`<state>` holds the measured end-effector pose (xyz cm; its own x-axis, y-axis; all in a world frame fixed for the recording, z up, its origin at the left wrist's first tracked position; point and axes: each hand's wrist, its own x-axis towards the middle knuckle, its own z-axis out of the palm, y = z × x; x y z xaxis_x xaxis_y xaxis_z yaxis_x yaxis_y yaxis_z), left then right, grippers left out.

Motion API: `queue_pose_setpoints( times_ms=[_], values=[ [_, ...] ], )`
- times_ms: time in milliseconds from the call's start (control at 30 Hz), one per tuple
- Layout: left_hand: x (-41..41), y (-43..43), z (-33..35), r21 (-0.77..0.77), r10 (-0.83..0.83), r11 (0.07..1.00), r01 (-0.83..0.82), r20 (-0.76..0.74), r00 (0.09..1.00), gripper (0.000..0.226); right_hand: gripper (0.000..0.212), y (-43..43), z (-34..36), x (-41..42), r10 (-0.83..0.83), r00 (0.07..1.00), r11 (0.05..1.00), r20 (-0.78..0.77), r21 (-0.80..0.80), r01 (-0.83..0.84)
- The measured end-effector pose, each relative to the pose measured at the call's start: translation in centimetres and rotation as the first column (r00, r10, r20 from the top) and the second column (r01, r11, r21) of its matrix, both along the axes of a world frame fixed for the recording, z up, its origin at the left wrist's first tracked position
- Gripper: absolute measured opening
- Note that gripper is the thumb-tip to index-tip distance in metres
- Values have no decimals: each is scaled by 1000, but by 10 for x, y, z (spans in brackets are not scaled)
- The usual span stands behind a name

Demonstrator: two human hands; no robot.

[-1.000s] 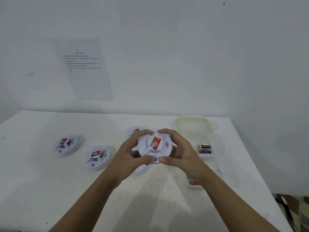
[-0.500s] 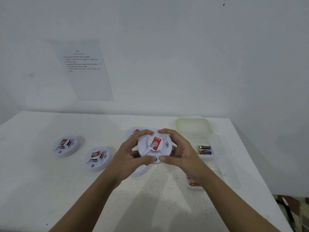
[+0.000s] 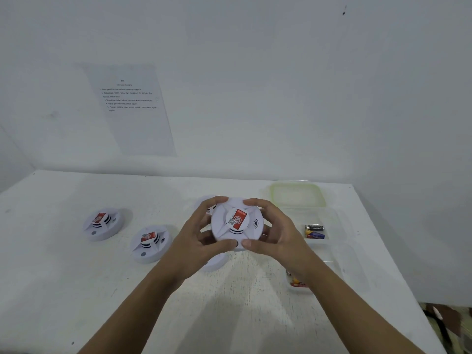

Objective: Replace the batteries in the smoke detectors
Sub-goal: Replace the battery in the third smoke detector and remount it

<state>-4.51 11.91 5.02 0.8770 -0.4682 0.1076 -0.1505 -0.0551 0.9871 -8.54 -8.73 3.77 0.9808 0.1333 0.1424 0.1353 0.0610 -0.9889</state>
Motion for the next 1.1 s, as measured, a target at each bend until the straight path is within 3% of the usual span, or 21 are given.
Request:
queue_pose_setpoints(
  times_ms=[500,1100],
  values=[
    [-5,6,-10,31,-3,1000,5,-55,998,69,59,6,-8,-2,-31,996,999,-78,-27,29],
    [23,61,-4,44,13,999,-11,-43,999,60,58,67,-11,29,-66,997,997,-47,-49,64]
  ],
)
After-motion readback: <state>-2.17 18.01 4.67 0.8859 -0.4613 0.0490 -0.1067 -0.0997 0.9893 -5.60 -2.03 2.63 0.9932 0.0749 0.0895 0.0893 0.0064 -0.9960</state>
